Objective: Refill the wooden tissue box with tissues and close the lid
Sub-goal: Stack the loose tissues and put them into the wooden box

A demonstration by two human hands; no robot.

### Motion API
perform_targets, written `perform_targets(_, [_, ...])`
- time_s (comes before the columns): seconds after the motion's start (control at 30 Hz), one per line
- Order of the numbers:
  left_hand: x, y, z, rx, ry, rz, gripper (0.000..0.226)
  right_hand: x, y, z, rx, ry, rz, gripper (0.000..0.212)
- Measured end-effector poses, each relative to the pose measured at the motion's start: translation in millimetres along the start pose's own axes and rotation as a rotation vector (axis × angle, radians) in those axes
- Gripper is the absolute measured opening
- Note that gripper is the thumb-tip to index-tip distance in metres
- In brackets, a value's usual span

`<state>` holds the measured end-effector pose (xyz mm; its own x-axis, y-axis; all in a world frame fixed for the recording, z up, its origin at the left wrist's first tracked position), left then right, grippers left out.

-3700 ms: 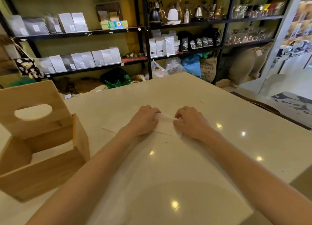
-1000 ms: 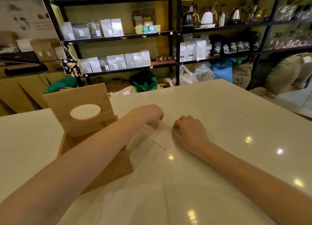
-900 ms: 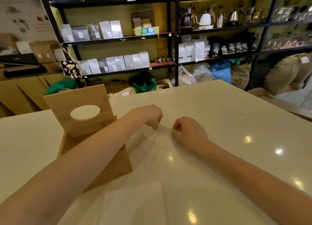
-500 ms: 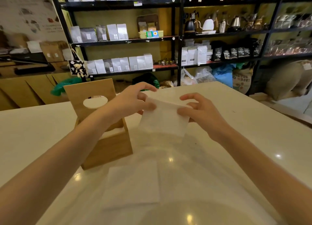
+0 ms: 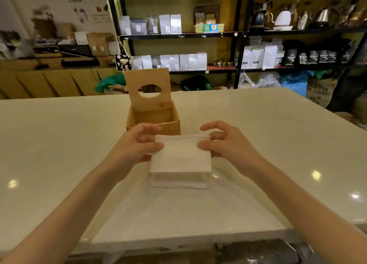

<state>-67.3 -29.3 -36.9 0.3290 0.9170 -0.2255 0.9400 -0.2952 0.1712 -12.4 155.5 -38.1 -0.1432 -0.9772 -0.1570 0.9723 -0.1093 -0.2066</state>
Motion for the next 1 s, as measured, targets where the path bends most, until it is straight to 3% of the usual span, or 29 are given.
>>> perform_targets(0.27, [-2.8, -2.7, 32.2, 0.001, -0.163, -0.102, 0.036, 18.2, 7.9, -20.7, 0.001, 0.216, 0.020, 0.027])
perform_targets(0.5, [-0.4, 0.2, 21.3, 0.204, -0.590, -0.200, 0.033, 18.9, 7.6, -18.5, -0.117, 0.810, 0.086, 0.036])
perform_targets(0.7, [7.5, -0.4, 15.4, 0.274, -0.781, -0.053, 0.033, 23.3, 4.9, -14.5, -0.177, 0.872, 0.216, 0.041])
perform_targets(0.8, [13.9, -4.6, 19.1, 0.246, -0.891, 0.030, 0.040, 32.7, 4.2, -19.5, -0.193, 1.045, 0.345, 0.043])
perform_targets(1.0, [23.1, -13.0, 15.8, 0.241, -1.014, 0.075, 0.047, 39.4, 4.1, -19.8, -0.162, 1.151, 0.432, 0.045])
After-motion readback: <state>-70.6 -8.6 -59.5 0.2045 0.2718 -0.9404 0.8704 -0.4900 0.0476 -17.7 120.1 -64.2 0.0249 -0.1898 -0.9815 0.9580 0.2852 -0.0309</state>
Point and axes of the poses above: each hand's wrist, its own y-axis away from the middle knuckle, its own x-axis out of the palm, z = x × y, the point moved 9 cm from there along -y, towards the middle knuckle, and after that the axes turned 8 degrees about -x, right-handed, at the moved point
